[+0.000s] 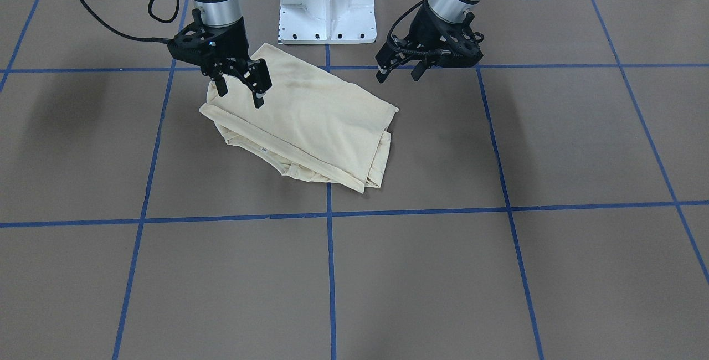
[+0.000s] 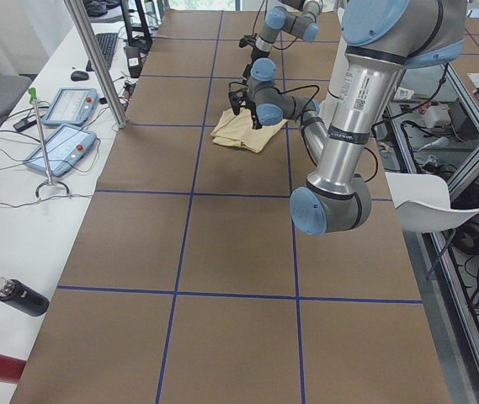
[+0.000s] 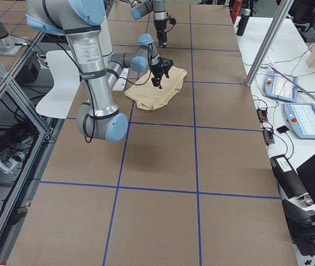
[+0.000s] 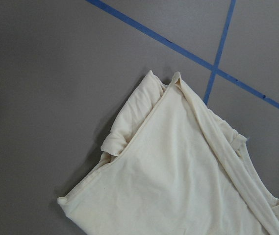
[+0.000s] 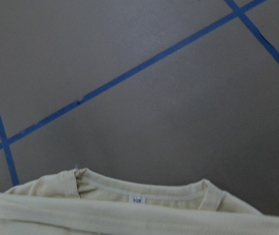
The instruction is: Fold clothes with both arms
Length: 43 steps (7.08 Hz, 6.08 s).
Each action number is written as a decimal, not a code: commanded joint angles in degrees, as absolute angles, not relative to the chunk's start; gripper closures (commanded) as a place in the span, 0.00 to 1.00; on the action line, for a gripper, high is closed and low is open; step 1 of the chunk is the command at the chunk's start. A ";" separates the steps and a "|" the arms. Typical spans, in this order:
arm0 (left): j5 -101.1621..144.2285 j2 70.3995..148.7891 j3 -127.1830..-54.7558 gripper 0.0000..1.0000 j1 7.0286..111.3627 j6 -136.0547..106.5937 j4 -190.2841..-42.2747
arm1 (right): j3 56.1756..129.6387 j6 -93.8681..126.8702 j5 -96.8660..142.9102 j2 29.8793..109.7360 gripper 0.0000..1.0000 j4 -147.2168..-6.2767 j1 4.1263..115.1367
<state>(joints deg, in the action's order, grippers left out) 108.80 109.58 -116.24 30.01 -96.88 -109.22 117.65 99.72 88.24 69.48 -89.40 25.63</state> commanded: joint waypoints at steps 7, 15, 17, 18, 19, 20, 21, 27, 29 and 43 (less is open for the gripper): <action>102.39 110.20 -110.24 0.27 22.17 -101.07 -109.33 | 114.35 86.49 92.38 70.49 0.00 -88.68 32.70; 100.72 112.06 -103.01 0.32 22.06 -100.02 -110.56 | 112.77 86.22 92.11 70.40 0.00 -88.59 32.61; 100.72 112.67 -102.22 0.38 22.06 -100.02 -111.36 | 112.24 86.31 92.02 70.40 0.00 -88.59 32.61; 100.72 112.68 -102.13 0.45 22.06 -100.02 -111.36 | 112.15 86.31 92.11 70.40 0.00 -88.59 32.61; 100.72 112.76 -101.43 0.45 22.06 -100.02 -111.36 | 112.15 86.31 92.11 70.40 0.00 -88.59 32.61; 100.64 112.85 -101.51 0.59 22.15 -100.02 -111.27 | 112.15 86.31 92.02 70.49 0.00 -88.59 32.69; 100.20 112.94 -101.69 0.87 22.32 -100.02 -111.27 | 112.06 86.31 92.02 70.49 0.00 -88.59 32.61; 98.88 112.94 -102.39 1.00 24.17 -99.93 -111.27 | 111.97 86.40 92.02 70.75 0.00 -88.59 32.69; 98.79 112.94 -102.22 1.00 27.49 -95.66 -111.27 | 111.97 86.40 91.93 70.75 0.00 -88.59 32.70; 106.58 118.41 -89.45 0.00 46.75 -79.11 -132.10 | 112.33 123.10 84.93 61.98 0.00 -86.31 14.54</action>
<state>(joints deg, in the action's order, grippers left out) 103.74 120.15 -87.22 46.13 -79.57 -132.12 112.35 118.72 87.76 63.53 -86.89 18.90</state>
